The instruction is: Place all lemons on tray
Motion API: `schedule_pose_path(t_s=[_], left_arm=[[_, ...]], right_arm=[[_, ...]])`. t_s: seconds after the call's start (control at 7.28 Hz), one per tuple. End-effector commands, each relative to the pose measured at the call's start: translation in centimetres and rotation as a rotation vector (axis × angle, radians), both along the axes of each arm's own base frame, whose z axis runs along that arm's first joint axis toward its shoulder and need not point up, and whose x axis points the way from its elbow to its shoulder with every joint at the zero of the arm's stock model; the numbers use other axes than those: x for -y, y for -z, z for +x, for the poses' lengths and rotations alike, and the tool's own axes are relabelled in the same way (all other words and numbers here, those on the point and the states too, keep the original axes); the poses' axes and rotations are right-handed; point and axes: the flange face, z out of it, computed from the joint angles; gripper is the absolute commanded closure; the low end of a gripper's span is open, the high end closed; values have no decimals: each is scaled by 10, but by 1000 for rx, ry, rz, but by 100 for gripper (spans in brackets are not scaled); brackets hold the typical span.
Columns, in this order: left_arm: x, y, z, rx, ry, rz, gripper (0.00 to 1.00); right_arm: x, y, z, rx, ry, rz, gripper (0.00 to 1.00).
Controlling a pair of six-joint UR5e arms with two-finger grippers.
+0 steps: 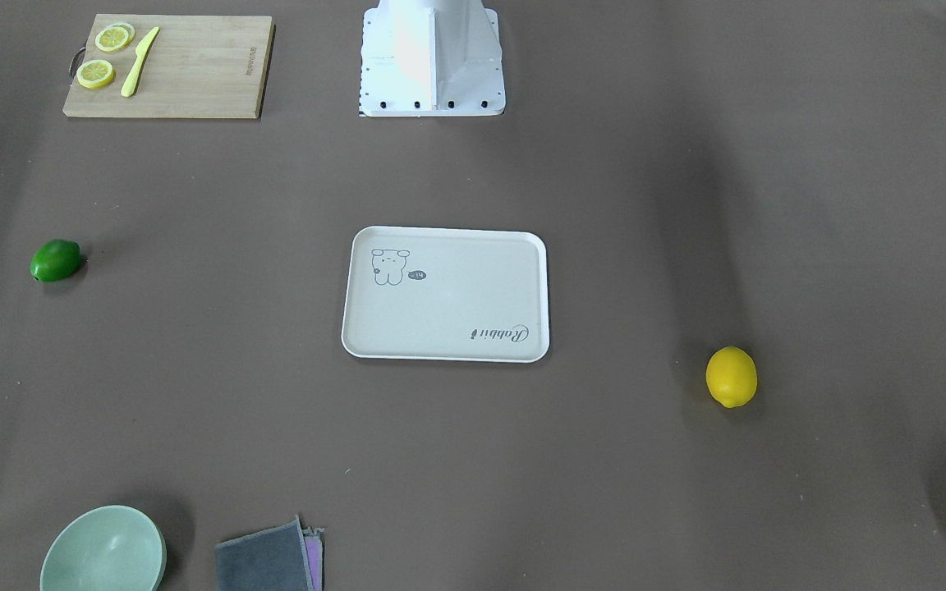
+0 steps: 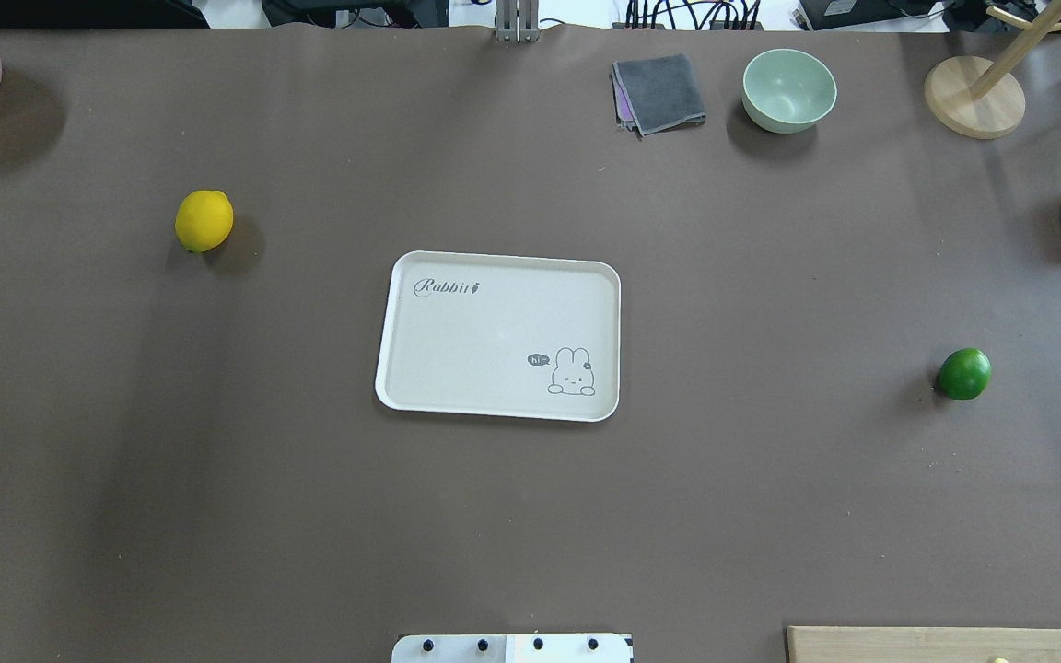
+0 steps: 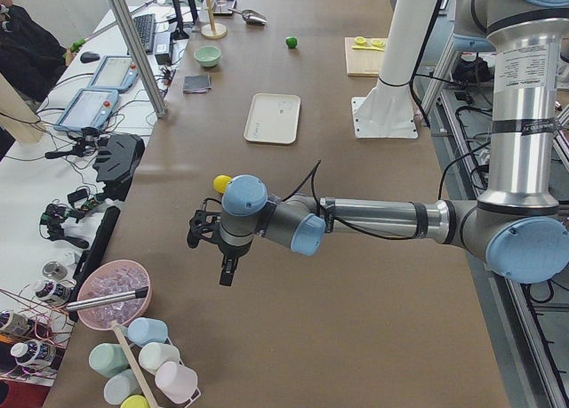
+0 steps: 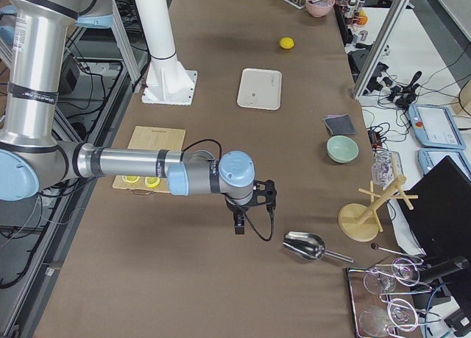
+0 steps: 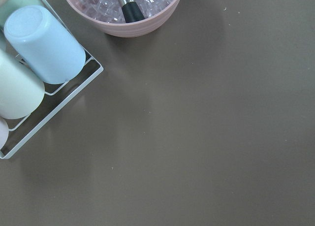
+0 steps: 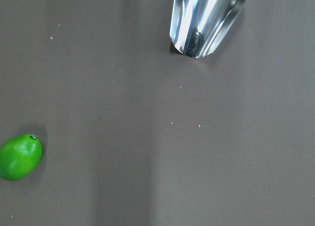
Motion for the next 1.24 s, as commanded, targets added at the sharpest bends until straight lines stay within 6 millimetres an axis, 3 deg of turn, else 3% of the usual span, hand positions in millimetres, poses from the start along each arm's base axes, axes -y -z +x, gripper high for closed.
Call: schedule_pose_path(t_s=[0.0,1.1], left_arm=[[1,0,-2,20,6,3,2],[5,3,0,23,5,10,2]], right_arm=[[-3,-1,0,0,0,-2,0],[-10,-4,-1,-41,12,-1,0]])
